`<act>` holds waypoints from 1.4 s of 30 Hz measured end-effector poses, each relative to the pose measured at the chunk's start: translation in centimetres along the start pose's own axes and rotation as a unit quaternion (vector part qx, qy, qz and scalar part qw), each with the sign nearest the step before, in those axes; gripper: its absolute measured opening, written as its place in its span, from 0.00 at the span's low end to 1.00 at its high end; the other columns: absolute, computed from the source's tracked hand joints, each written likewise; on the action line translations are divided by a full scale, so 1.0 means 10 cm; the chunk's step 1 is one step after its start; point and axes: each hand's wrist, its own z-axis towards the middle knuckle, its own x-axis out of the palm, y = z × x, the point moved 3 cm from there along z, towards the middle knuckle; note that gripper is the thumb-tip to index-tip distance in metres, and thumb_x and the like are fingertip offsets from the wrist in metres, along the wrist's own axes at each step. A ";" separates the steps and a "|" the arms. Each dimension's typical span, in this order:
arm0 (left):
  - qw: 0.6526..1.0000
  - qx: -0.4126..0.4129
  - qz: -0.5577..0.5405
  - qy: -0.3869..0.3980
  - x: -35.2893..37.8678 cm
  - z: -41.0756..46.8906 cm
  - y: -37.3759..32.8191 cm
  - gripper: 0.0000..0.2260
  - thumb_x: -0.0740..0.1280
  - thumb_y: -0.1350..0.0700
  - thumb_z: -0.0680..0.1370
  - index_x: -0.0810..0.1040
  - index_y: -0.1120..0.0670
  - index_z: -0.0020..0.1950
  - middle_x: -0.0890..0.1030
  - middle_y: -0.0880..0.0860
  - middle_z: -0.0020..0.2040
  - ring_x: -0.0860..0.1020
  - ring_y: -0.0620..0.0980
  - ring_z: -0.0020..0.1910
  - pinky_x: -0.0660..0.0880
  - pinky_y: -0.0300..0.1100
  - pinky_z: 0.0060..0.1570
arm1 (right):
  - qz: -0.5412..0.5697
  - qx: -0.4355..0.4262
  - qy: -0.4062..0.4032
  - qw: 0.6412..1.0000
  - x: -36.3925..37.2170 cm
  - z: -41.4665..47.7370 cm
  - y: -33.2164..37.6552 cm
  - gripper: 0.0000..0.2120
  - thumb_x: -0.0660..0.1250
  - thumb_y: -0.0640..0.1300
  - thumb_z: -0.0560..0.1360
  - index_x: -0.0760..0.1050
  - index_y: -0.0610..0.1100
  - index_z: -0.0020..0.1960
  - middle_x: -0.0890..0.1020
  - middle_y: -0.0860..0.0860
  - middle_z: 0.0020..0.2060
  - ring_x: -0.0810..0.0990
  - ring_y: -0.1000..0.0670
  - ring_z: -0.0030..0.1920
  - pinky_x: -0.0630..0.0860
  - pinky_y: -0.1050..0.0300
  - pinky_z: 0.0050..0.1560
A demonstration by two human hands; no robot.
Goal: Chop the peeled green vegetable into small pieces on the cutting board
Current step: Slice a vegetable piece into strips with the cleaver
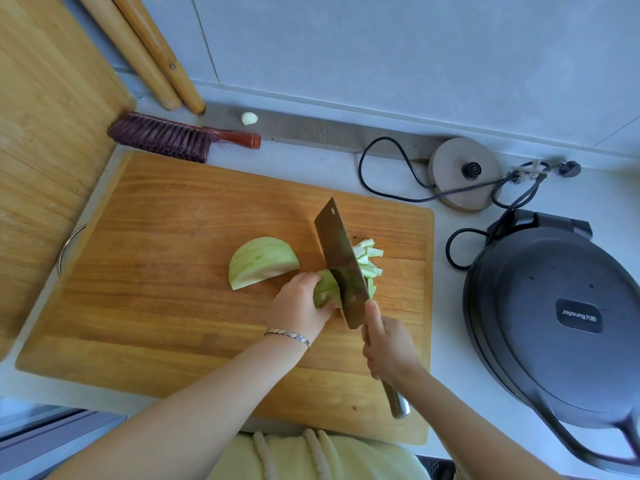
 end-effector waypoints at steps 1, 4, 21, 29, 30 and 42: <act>1.000 0.005 -0.009 0.010 -0.01 0.00 0.02 0.23 0.71 0.52 0.71 0.72 0.53 0.64 0.74 0.49 0.63 0.72 0.48 0.63 0.70 0.40 0.58 | 0.020 0.007 0.006 1.000 -0.04 -0.01 0.02 0.24 0.49 0.60 0.79 0.62 0.44 0.32 0.63 0.53 0.22 0.60 0.54 0.21 0.60 0.61 0.23; 0.999 0.013 -0.020 0.026 -0.04 -0.01 0.06 0.24 0.71 0.54 0.72 0.70 0.53 0.66 0.73 0.50 0.66 0.70 0.47 0.65 0.66 0.36 0.62 | 0.034 0.008 0.007 0.999 -0.14 -0.09 0.06 0.25 0.50 0.60 0.79 0.62 0.44 0.30 0.62 0.55 0.19 0.60 0.54 0.19 0.61 0.62 0.22; 0.999 0.014 0.036 0.030 -0.05 0.02 0.02 0.23 0.68 0.52 0.74 0.69 0.52 0.67 0.72 0.49 0.67 0.69 0.45 0.66 0.67 0.38 0.62 | -0.079 -0.026 -0.001 0.997 -0.11 -0.23 0.16 0.28 0.47 0.65 0.75 0.65 0.42 0.35 0.67 0.49 0.26 0.64 0.51 0.25 0.64 0.57 0.29; 0.999 0.009 0.022 0.025 -0.06 0.02 0.00 0.19 0.70 0.54 0.72 0.74 0.52 0.63 0.75 0.50 0.62 0.73 0.49 0.62 0.71 0.40 0.57 | -0.134 -0.009 -0.007 0.991 0.08 -0.10 -0.02 0.26 0.45 0.61 0.78 0.63 0.42 0.35 0.68 0.48 0.28 0.66 0.50 0.29 0.65 0.57 0.31; 1.000 0.009 0.018 0.024 -0.07 0.01 0.00 0.18 0.70 0.54 0.72 0.75 0.52 0.62 0.76 0.50 0.60 0.74 0.49 0.60 0.71 0.40 0.56 | -0.128 -0.011 -0.012 0.992 0.11 -0.08 -0.04 0.25 0.46 0.61 0.79 0.61 0.43 0.33 0.67 0.49 0.27 0.65 0.50 0.28 0.64 0.57 0.30; 0.999 -0.012 0.008 0.038 -0.07 0.03 0.02 0.22 0.71 0.53 0.72 0.72 0.55 0.64 0.74 0.50 0.63 0.74 0.49 0.61 0.70 0.39 0.57 | 0.017 -0.015 0.011 1.000 -0.10 -0.20 0.13 0.25 0.49 0.61 0.78 0.61 0.44 0.32 0.63 0.53 0.21 0.60 0.54 0.20 0.60 0.63 0.22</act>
